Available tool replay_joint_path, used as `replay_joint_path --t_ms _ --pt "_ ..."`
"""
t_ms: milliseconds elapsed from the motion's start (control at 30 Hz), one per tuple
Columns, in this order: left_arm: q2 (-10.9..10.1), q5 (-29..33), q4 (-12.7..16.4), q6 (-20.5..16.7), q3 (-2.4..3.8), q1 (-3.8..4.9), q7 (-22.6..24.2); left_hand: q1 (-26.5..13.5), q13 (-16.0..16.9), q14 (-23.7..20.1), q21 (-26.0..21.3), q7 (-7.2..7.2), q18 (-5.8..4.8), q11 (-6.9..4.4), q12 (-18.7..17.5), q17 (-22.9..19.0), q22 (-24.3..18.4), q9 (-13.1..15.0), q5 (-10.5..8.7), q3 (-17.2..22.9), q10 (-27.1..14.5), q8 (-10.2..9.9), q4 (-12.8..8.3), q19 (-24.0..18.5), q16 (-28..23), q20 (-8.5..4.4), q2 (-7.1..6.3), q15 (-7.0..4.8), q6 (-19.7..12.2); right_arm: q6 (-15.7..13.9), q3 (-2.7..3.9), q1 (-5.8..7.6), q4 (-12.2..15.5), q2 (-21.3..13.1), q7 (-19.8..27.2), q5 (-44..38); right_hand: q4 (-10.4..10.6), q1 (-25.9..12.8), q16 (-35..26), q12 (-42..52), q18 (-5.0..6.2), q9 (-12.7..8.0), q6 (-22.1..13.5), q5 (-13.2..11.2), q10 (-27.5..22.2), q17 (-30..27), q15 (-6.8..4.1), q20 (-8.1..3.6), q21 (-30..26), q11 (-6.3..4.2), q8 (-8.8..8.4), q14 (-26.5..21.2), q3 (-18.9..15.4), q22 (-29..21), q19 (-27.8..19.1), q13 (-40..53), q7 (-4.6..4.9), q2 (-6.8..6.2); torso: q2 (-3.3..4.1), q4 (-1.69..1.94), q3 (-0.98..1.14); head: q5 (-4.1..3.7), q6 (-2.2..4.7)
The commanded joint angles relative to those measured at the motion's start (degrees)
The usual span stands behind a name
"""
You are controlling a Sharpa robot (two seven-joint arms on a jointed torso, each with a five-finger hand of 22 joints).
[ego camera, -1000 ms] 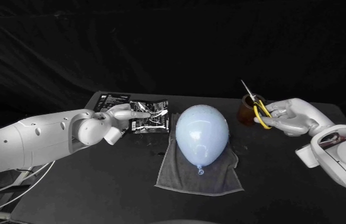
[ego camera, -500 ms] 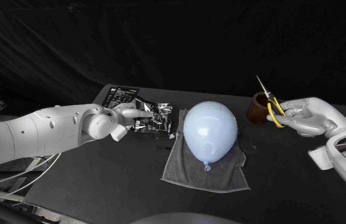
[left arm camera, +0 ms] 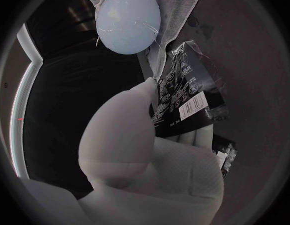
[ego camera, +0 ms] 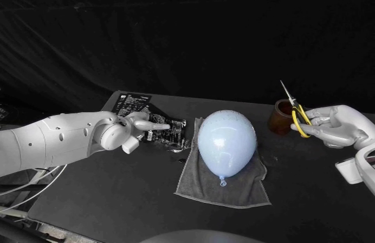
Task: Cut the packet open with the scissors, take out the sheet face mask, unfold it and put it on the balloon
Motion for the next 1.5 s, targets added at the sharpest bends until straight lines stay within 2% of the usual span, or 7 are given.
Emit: replay_joint_path --t_ms 33,133,267,333,433,933,1500 --pt "0.2 -4.6 -0.2 -4.5 -0.23 -0.25 -0.9 3.3 0.0 -2.1 -6.3 6.67 -3.03 0.50 0.8 -0.1 -0.7 -0.4 0.15 -6.3 -1.6 0.7 3.0 -13.2 0.5 3.06 -0.02 0.46 -1.4 -0.3 0.06 0.00 0.1 0.0 1.2 0.3 -4.0 0.4 0.1 0.3 0.63 0.1 0.3 -0.4 4.9 0.0 -0.32 0.15 0.1 -3.81 0.17 2.9 12.9 8.4 0.1 0.0 0.05 0.51 -0.01 0.03 0.05 -0.15 -0.04" --pt "0.1 -5.3 -0.1 -5.7 -0.22 -0.25 0.2 4.1 0.1 -5.3 -7.2 6.85 -4.58 0.88 1.3 -0.3 -0.9 -0.8 0.30 -12.4 -3.6 0.9 3.3 -17.1 0.4 3.08 -1.02 1.11 -3.0 -0.4 0.06 0.00 0.1 0.0 1.3 0.4 -4.0 0.4 0.1 0.3 0.63 0.1 0.3 -0.4 4.9 0.0 -0.32 0.15 0.1 -3.81 0.17 2.9 12.9 8.4 0.1 0.0 0.05 0.51 0.00 -0.01 0.04 -0.17 -0.01" --pt "-0.1 -6.3 0.1 -8.4 -0.14 -0.22 3.2 4.4 0.1 -8.4 -7.6 6.86 -5.55 1.09 1.9 -0.4 -1.0 -1.1 0.41 -15.7 -4.7 1.3 3.4 -20.1 0.4 3.13 -2.43 1.65 -3.8 -0.4 0.06 0.00 0.2 -0.1 1.4 0.5 -4.0 0.4 0.1 0.3 0.63 0.1 0.3 -0.4 4.9 0.0 -0.32 0.15 0.1 -3.81 0.17 2.9 12.9 8.4 0.1 0.0 0.05 0.51 0.00 -0.02 0.05 -0.24 0.00" --pt "-0.2 -6.6 0.2 -9.7 -0.10 -0.18 4.7 4.7 0.0 -10.0 -7.7 6.86 -5.67 1.24 1.9 -0.4 -1.1 -1.3 0.53 -17.4 -5.8 1.3 3.4 -21.3 0.6 3.17 -3.64 1.92 -4.6 -0.4 0.06 0.00 0.2 -0.2 1.4 0.5 -4.0 0.4 0.1 0.3 0.63 0.1 0.3 -0.4 4.9 0.0 -0.32 0.15 0.1 -3.81 0.17 2.9 12.9 8.4 0.1 0.0 0.05 0.51 0.02 -0.02 0.05 -0.30 0.00" --pt "-0.4 -7.2 0.4 -11.0 -0.03 -0.08 6.1 6.2 -0.3 -14.3 -7.6 6.91 -5.72 2.06 0.1 -0.2 -1.1 -1.4 1.57 -20.0 -11.9 1.4 3.5 -22.2 0.6 3.21 -6.70 2.88 -7.5 -0.3 0.06 0.00 0.2 -0.2 1.4 0.5 -3.9 0.4 0.1 0.2 0.66 0.1 0.2 -0.4 4.9 -0.1 -0.31 0.14 0.0 -3.79 0.15 2.9 13.0 8.4 0.0 0.0 0.07 0.41 0.00 0.00 0.06 -0.46 0.11" --pt "-1.5 -12.1 -0.7 -14.2 0.63 0.49 10.5 7.1 1.7 -18.2 -7.2 6.99 -5.71 1.91 5.7 4.2 -0.8 1.2 1.12 -19.5 -13.9 7.4 3.4 -22.6 8.1 3.21 -6.36 2.79 -11.9 -0.1 0.06 0.00 0.2 -0.5 1.4 0.4 -3.8 0.4 0.1 0.2 0.65 0.1 0.2 -0.4 4.9 -0.1 -0.30 0.15 0.0 -3.78 0.13 2.9 13.0 8.4 0.1 0.0 0.09 0.30 0.01 -0.04 0.10 -0.90 0.03" --pt "-1.1 -13.0 -4.2 -13.4 1.62 3.35 14.2 7.7 3.0 -22.9 -6.9 6.90 -5.71 1.77 11.9 8.1 -0.7 1.7 0.64 -17.8 -15.4 12.1 3.4 -22.9 16.5 3.22 -5.73 2.73 -12.1 0.1 0.06 0.00 0.2 -0.7 1.4 0.6 -3.7 0.4 0.1 0.2 0.63 0.2 0.2 -0.4 4.9 0.0 -0.29 0.15 0.1 -3.77 0.12 2.9 13.0 8.4 0.1 0.0 0.09 0.13 0.05 -0.12 0.15 -1.46 0.22"
